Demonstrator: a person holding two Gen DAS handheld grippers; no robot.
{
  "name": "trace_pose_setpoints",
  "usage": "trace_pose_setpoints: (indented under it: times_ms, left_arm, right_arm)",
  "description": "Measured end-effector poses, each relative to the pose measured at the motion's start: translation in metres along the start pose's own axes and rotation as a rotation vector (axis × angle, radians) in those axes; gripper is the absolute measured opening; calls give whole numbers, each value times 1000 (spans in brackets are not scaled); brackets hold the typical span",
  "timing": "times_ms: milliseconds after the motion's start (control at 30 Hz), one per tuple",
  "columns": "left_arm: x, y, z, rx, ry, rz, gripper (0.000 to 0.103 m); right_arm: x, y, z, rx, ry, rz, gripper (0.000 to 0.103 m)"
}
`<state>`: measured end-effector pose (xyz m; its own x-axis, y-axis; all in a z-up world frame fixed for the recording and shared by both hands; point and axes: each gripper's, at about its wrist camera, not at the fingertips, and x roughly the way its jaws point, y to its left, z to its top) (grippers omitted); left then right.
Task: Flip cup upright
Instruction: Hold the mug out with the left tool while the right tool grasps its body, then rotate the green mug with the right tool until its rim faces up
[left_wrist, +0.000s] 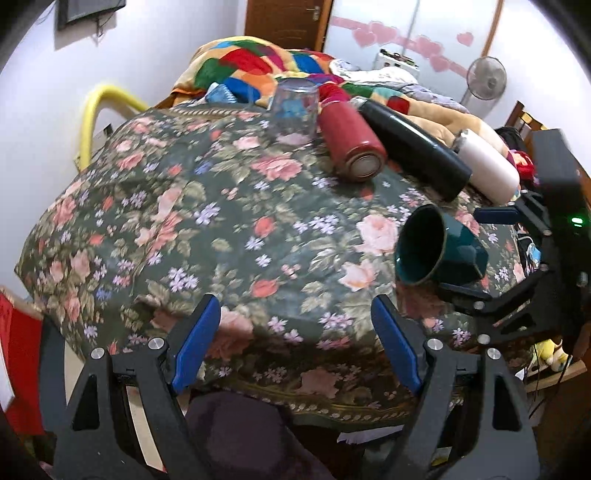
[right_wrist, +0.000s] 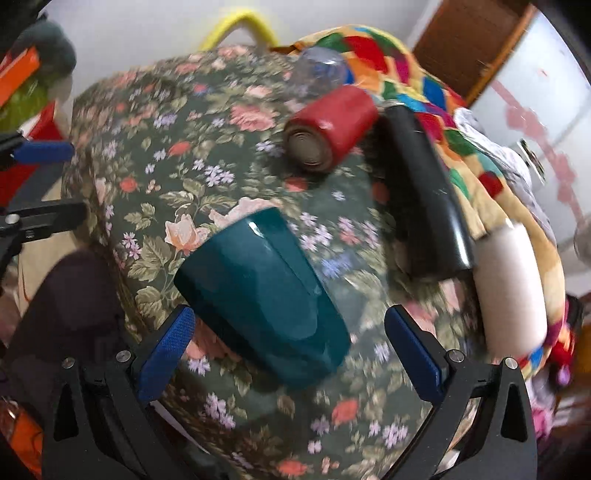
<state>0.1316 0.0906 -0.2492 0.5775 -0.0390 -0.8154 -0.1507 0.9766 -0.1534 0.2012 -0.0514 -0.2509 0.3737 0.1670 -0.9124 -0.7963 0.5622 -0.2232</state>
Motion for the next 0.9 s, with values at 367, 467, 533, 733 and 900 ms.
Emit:
trace_pose_setpoints:
  times_ms: [367,467,533,733,900]
  left_arm:
    - [8,-8,5,7,10,-26,83]
    - [6,-15,9,25,-1,-29,83]
    - [3,-19,11,32,-12,-34,83]
    - [1,-26,21,38,-27,-48,83]
    - [-1,-36,28,54,-41,-50,83]
  right_arm:
    - [20,-13,9,173,74,111,74]
    - [17,-20,6,217,60,117,71]
    - [9,-28,5,246,32,119,71]
    - [-20,-44,3,340,-88,88,71]
    - [-33,-59,4,399,-167,66,71]
